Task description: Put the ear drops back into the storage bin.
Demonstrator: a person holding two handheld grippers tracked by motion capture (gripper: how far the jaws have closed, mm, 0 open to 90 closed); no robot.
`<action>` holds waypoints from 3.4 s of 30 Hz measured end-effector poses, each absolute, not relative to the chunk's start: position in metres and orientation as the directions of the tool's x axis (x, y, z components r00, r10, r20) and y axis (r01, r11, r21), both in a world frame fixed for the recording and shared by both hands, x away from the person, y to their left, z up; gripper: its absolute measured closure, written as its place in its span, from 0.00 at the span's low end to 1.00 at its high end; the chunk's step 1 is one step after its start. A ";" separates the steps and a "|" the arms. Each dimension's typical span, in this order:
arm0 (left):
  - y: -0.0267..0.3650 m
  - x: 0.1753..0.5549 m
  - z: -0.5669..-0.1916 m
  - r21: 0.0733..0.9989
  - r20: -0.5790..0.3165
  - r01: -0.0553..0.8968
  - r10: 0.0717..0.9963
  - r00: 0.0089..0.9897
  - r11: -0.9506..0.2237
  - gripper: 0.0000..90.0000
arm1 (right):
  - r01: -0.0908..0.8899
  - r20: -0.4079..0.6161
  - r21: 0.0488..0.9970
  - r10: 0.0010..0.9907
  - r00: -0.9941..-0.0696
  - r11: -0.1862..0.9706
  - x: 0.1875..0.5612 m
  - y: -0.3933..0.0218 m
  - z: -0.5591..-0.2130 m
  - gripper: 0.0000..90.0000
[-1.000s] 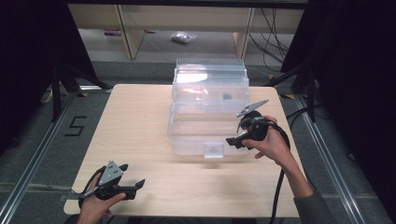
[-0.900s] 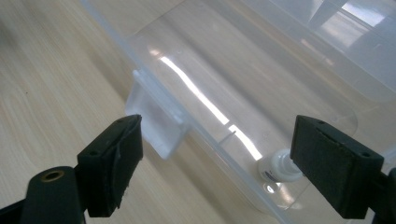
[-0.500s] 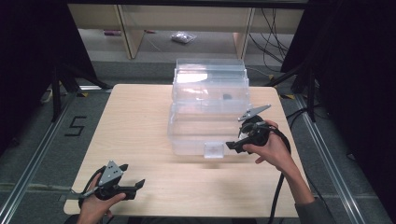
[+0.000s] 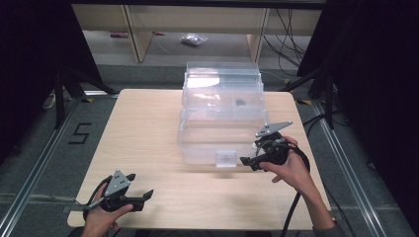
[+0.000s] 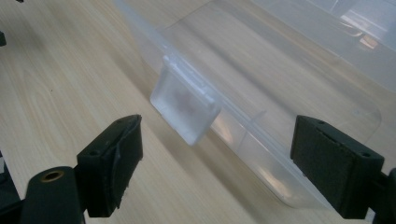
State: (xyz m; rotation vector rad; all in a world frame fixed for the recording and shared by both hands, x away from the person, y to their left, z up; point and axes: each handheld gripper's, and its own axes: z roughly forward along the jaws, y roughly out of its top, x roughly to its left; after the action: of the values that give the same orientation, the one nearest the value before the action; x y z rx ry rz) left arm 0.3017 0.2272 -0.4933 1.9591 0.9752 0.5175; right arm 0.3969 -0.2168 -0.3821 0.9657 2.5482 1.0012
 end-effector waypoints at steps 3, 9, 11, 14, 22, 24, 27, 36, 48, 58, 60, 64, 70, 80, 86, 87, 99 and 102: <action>0.227 0.302 -0.494 0.843 -0.013 0.434 0.793 0.608 -0.319 0.16 | 0.510 0.035 0.668 0.662 -0.749 0.541 0.391 -0.218 -0.385 0.20; 0.227 0.302 -0.494 0.843 -0.012 0.432 0.793 0.609 -0.319 0.16 | 0.515 0.035 0.664 0.666 -0.745 0.542 0.385 -0.220 -0.390 0.20; 0.227 0.302 -0.494 0.843 -0.013 0.433 0.793 0.609 -0.319 0.17 | 0.504 0.020 0.661 0.658 -0.753 0.556 0.384 -0.223 -0.392 0.20; 0.227 0.302 -0.493 0.841 -0.013 0.436 0.795 0.607 -0.320 0.17 | 0.510 0.027 0.661 0.662 -0.749 0.550 0.381 -0.225 -0.395 0.20; 0.227 0.302 -0.493 0.839 -0.012 0.440 0.797 0.604 -0.320 0.17 | 0.508 0.033 0.674 0.666 -0.745 0.536 0.375 -0.232 -0.403 0.20; 0.227 0.302 -0.493 0.840 -0.013 0.438 0.795 0.606 -0.319 0.17 | 0.513 0.034 0.683 0.679 -0.733 0.520 0.372 -0.231 -0.405 0.20; 0.227 0.302 -0.493 0.841 -0.013 0.438 0.796 0.605 -0.319 0.17 | 0.510 0.034 0.683 0.675 -0.737 0.523 0.369 -0.232 -0.406 0.20; 0.227 0.302 -0.493 0.841 -0.013 0.436 0.795 0.606 -0.319 0.17 | 0.511 0.036 0.688 0.679 -0.733 0.515 0.362 -0.232 -0.410 0.20; 0.227 0.302 -0.493 0.843 -0.013 0.434 0.795 0.607 -0.318 0.17 | 0.547 0.077 0.686 0.700 -0.710 0.479 0.355 -0.236 -0.423 0.19; 0.227 0.302 -0.493 0.843 -0.011 0.432 0.794 0.608 -0.320 0.17 | 0.528 0.077 0.702 0.687 -0.723 0.477 0.352 -0.242 -0.434 0.19; 0.227 0.302 -0.493 0.843 -0.012 0.433 0.795 0.607 -0.318 0.17 | 0.518 0.066 0.709 0.686 -0.725 0.479 0.353 -0.244 -0.435 0.19; 0.227 0.302 -0.493 0.844 -0.012 0.432 0.795 0.606 -0.317 0.17 | 0.515 0.065 0.717 0.690 -0.721 0.470 0.352 -0.245 -0.439 0.19; 0.227 0.302 -0.493 0.845 -0.013 0.432 0.796 0.605 -0.315 0.17 | 0.511 0.069 0.715 0.679 -0.731 0.477 0.351 -0.249 -0.442 0.19; 0.227 0.302 -0.493 0.845 -0.012 0.432 0.795 0.606 -0.316 0.17 | 0.550 0.098 0.711 0.712 -0.696 0.439 0.344 -0.255 -0.448 0.19; 0.227 0.302 -0.493 0.845 -0.013 0.433 0.796 0.605 -0.315 0.17 | 0.544 0.096 0.715 0.709 -0.698 0.439 0.344 -0.260 -0.454 0.19; 0.227 0.302 -0.493 0.845 -0.013 0.432 0.796 0.606 -0.315 0.17 | 0.536 0.088 0.714 0.702 -0.707 0.450 0.345 -0.261 -0.455 0.19; 0.227 0.302 -0.493 0.845 -0.014 0.433 0.795 0.607 -0.316 0.17 | 0.549 0.092 0.713 0.719 -0.689 0.436 0.341 -0.265 -0.463 0.19; 0.227 0.302 -0.493 0.845 -0.014 0.432 0.795 0.607 -0.315 0.17 | 0.555 0.098 0.713 0.722 -0.685 0.429 0.340 -0.266 -0.467 0.19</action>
State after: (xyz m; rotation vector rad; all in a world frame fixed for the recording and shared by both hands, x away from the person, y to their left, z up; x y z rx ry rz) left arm 0.3019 0.2273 -0.4933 1.9507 0.9746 0.5187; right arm 0.3398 -0.2663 -0.4665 1.1187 2.4594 1.1001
